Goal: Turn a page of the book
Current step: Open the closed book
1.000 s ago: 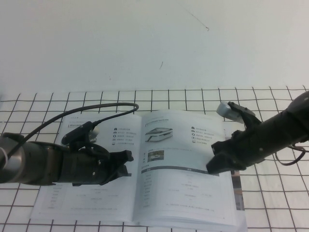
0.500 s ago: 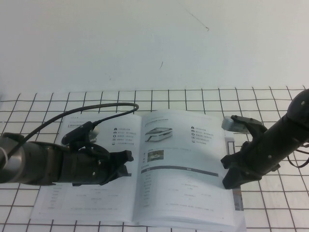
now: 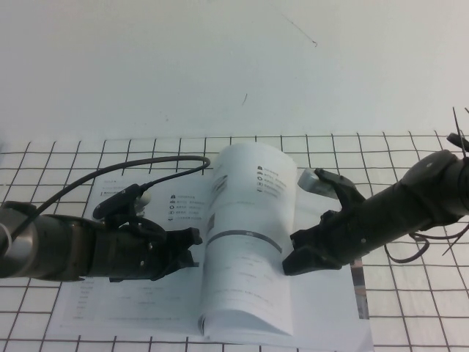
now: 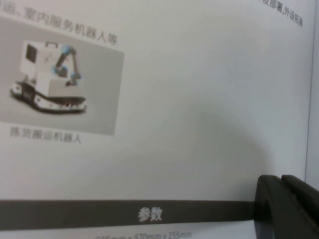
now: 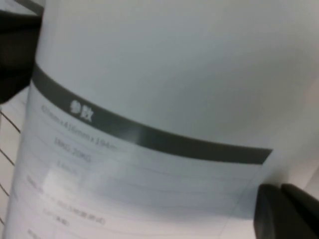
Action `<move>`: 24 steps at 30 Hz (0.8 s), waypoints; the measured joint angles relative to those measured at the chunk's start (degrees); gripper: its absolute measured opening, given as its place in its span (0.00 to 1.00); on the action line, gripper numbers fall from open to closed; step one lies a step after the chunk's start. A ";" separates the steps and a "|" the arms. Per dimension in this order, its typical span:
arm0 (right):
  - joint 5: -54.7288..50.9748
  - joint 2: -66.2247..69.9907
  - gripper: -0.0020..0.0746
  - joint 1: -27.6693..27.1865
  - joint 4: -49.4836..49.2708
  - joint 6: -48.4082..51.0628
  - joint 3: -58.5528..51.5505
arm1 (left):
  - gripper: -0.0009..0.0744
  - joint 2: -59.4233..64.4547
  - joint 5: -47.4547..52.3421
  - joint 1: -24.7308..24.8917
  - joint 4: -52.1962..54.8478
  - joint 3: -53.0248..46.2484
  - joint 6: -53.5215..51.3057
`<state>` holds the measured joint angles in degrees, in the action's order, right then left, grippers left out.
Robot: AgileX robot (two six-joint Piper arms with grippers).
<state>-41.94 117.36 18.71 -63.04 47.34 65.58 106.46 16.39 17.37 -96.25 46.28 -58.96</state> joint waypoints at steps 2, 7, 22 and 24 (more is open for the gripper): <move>-0.13 0.00 0.03 0.00 -2.88 2.22 0.00 | 0.01 0.00 0.00 0.00 0.00 0.00 0.00; -0.79 0.00 0.06 0.00 -9.35 6.00 0.00 | 0.01 0.00 0.00 0.00 0.00 0.00 0.00; -5.24 0.00 0.52 0.00 -20.61 13.18 0.00 | 0.01 0.00 0.00 0.00 0.00 0.00 0.00; -6.40 0.00 0.52 0.00 -21.94 13.88 0.00 | 0.01 0.00 0.00 0.00 0.00 0.00 0.00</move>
<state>-48.34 117.36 18.71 -84.98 61.22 65.58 106.46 16.39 17.37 -96.25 46.28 -58.95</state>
